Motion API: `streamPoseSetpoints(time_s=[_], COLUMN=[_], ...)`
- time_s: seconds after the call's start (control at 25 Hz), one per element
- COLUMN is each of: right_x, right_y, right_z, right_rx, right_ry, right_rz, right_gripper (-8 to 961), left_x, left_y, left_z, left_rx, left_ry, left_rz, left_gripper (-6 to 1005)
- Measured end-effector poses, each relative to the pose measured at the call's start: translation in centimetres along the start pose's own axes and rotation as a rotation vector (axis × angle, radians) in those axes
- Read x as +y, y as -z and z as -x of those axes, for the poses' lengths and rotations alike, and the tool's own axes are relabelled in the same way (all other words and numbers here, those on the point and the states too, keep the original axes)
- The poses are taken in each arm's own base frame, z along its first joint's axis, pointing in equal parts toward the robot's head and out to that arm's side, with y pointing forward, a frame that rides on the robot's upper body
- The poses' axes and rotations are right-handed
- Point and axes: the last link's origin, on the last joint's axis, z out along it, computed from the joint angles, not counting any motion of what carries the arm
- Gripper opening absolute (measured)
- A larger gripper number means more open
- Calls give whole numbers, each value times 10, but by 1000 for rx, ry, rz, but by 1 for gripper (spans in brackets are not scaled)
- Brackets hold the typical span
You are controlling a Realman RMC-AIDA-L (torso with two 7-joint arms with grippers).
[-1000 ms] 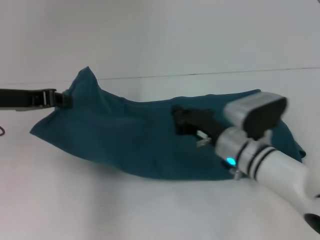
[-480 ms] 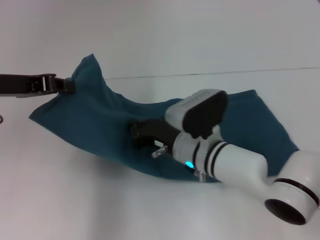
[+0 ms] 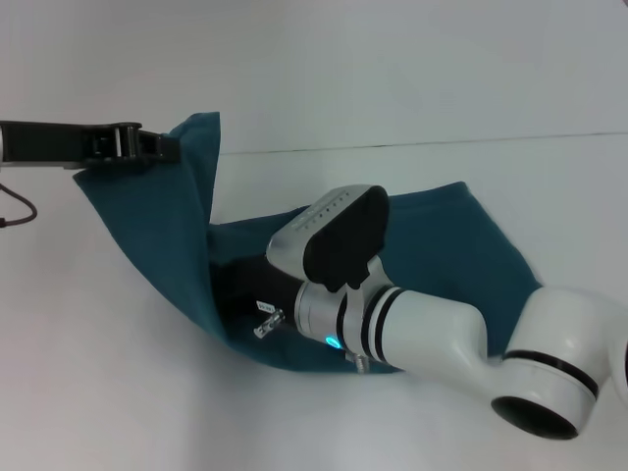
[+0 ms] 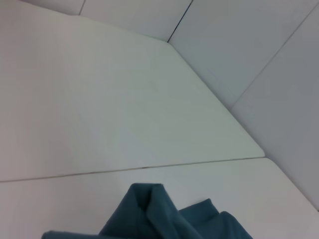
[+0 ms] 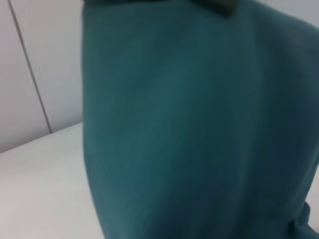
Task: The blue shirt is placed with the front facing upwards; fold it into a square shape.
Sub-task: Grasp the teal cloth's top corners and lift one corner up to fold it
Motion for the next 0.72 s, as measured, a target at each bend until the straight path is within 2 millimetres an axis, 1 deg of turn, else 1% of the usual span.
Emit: streamPoseSetpoints(time_s=[0.08, 0.16, 0.24, 0.32, 0.4, 0.52, 0.6, 0.72], right_x=[-2, -14, -32, -42, -46, -42, -36, -26], right_y=[6, 17, 36, 51, 58, 51, 41, 28], right_z=[-6, -16, -29, -40, -45, -46, -42, -32], right_rx=[-17, -53, -116, -161, -182, -143, -92, -47], right_ry=[-38, -113, -197, -245, -268, -266, -244, -199], right_rz=[-10, -59, -133, -182, -203, -196, -178, -132], right_gripper=[-1, -1, -1, -1, -1, -1, -1, -1], left_x=[0, 0, -1, -1, -1, 2, 5, 7], left_y=[0, 0, 1, 3, 2, 3, 4, 5], left_z=[-1, -1, 0, 0, 0, -3, -5, -9], left_rx=[0, 1, 4, 9, 14, 28, 40, 54], left_ry=[-2, -3, -1, 1, 2, 0, -4, -9], left_rz=[1, -1, -4, -4, 3, 19, 30, 44], left_gripper=[58, 58, 58, 57, 57, 57, 57, 56])
